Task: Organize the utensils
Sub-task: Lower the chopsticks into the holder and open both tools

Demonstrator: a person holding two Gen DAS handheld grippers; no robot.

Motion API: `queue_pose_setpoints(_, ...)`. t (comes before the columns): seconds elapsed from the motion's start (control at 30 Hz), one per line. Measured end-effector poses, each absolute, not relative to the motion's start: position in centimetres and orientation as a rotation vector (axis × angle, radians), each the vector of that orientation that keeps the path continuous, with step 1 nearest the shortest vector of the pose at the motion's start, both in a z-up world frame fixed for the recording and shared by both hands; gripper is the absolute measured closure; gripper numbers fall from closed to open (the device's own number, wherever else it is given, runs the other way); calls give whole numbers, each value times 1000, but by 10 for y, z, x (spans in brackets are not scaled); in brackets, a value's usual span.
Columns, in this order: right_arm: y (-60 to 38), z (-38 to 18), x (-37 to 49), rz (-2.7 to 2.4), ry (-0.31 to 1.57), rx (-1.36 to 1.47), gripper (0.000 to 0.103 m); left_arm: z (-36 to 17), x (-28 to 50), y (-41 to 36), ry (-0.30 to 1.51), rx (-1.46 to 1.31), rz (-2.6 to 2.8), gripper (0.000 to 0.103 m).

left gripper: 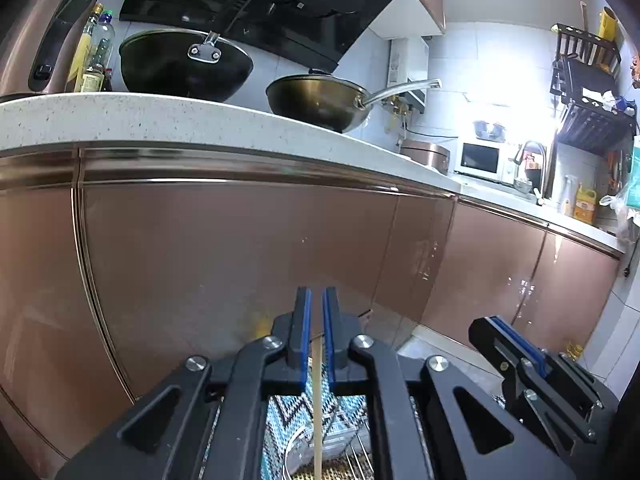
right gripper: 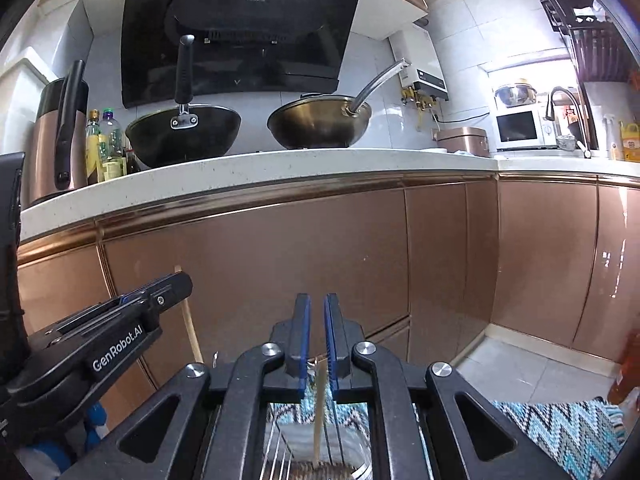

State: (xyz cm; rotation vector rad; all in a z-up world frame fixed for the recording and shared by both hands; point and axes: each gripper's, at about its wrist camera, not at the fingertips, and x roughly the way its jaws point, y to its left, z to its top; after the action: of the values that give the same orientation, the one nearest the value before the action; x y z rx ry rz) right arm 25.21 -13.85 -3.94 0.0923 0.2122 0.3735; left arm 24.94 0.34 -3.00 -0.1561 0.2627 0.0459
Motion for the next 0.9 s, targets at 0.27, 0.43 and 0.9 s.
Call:
queue_pose_setpoints(0.27,-158,-14,219,339,209,107,65,-2,211,14,228,-147,34,71)
queue_pose_setpoints(0.43,-174,14,176,312,171,100,45,28,171,31,179,-144,7,70)
queue_pose_setpoints(0.9,-205,80,35,270,66,63,0,95,41,85,186,-97,21,35)
